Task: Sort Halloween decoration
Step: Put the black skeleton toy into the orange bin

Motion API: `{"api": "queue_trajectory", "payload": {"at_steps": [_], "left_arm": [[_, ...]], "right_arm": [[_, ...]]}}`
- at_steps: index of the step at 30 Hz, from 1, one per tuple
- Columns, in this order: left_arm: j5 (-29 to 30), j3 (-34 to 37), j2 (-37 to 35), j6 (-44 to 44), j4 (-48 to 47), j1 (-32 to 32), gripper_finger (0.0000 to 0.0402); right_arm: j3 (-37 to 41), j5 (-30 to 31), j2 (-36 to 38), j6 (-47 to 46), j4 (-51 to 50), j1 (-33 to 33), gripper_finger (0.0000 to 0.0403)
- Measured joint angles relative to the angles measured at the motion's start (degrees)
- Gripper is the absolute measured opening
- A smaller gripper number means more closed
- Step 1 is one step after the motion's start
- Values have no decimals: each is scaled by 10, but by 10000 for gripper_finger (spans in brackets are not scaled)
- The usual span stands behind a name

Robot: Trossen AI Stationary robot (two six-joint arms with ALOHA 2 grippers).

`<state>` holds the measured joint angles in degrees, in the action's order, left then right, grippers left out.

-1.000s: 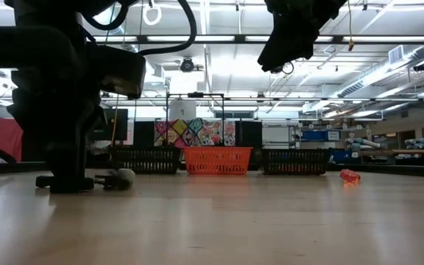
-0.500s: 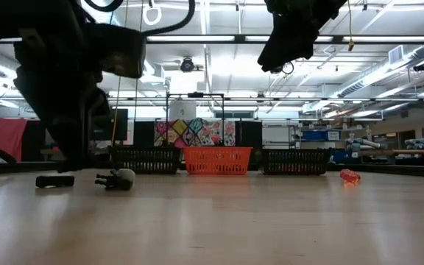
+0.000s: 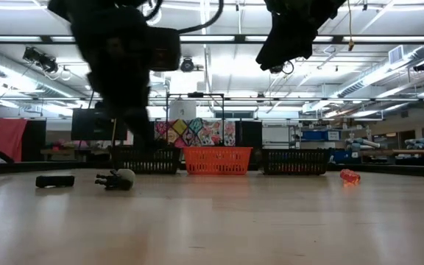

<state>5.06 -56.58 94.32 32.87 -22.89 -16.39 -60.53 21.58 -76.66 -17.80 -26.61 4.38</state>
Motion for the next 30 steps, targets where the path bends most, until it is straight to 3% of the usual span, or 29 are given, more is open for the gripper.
{"api": "queue_trajectory", "payload": {"at_steps": [15, 18, 22, 30], "left_arm": [[3, 0, 0, -81, 119, 175, 6], [-44, 0, 0, -89, 124, 204, 7], [-108, 0, 1, -153, 119, 214, 7], [-123, 0, 1, -215, 119, 190, 31]], "right_arm": [[0, 0, 0, -1, -1, 0, 165], [0, -1, 0, -9, -9, 0, 165], [0, -1, 0, -16, -21, 0, 165], [0, 3, 0, -16, -23, -1, 165]]}}
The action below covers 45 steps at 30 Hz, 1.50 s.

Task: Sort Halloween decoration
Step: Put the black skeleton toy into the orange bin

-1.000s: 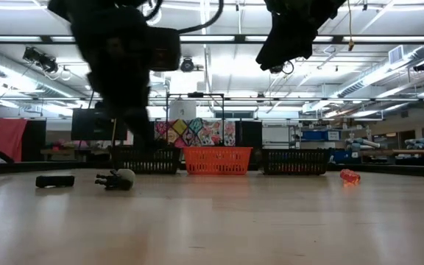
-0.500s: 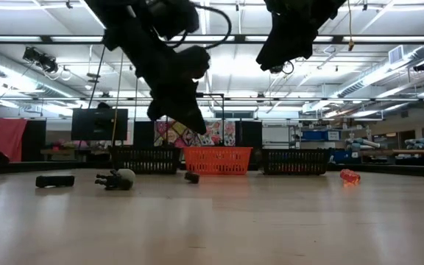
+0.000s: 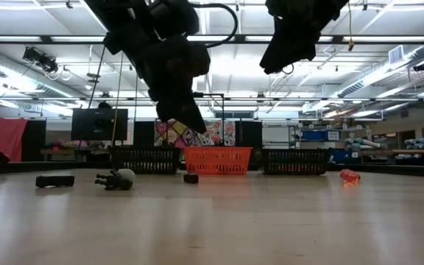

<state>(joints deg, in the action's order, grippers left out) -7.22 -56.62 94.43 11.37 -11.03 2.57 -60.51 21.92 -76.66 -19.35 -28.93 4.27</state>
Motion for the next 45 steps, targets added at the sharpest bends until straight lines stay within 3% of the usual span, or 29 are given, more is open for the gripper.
{"api": "queue_trajectory", "payload": {"at_steps": [12, 20, 45], "left_arm": [[0, 0, 61, -6, 3, -45, 159], [55, 0, 80, -61, 9, -74, 216], [74, -2, 119, -47, 17, -76, 191]], "right_arm": [[0, 9, 0, 5, 1, -7, 165], [0, 6, 0, 5, 0, -7, 165], [0, 5, 0, -2, -6, -7, 165]]}}
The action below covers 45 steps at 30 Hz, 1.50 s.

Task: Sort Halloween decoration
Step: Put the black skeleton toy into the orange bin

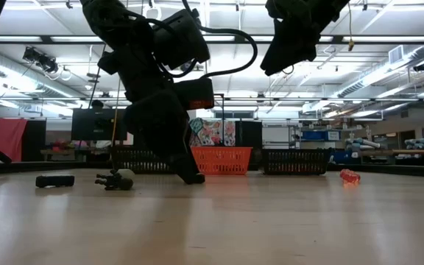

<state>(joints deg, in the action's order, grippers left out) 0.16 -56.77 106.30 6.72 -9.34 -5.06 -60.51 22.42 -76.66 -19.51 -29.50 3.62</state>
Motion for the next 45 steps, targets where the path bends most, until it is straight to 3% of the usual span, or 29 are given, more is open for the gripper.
{"api": "queue_trajectory", "payload": {"at_steps": [17, 30, 45], "left_arm": [[-1, 1, -10, 19, -2, 1, 10], [68, -30, -52, 14, -35, 26, 5], [169, -97, -54, -30, -34, 132, 5]], "right_arm": [[0, 0, 0, 1, 0, 0, 165], [0, 1, 0, 3, -1, 0, 165], [0, 1, 0, -3, -20, 0, 165]]}}
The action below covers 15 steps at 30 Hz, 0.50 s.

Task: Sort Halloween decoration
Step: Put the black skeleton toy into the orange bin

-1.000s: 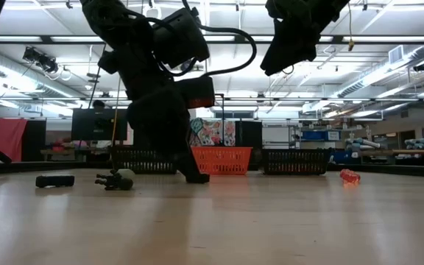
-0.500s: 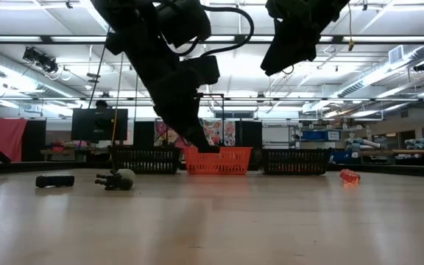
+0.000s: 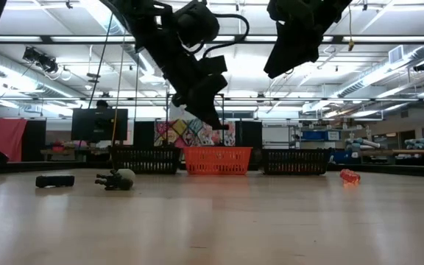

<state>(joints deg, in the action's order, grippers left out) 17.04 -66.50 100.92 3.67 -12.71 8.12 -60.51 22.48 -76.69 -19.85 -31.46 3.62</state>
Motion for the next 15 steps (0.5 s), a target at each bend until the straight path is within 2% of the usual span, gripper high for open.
{"api": "queue_trajectory", "payload": {"at_steps": [10, 15], "left_arm": [[8, -14, -1, -11, -1, 66, 6], [3, -14, -1, -9, -4, 80, 41]], "right_arm": [[0, 2, 0, -1, 0, 0, 165], [0, 10, 0, -1, 0, 0, 165]]}}
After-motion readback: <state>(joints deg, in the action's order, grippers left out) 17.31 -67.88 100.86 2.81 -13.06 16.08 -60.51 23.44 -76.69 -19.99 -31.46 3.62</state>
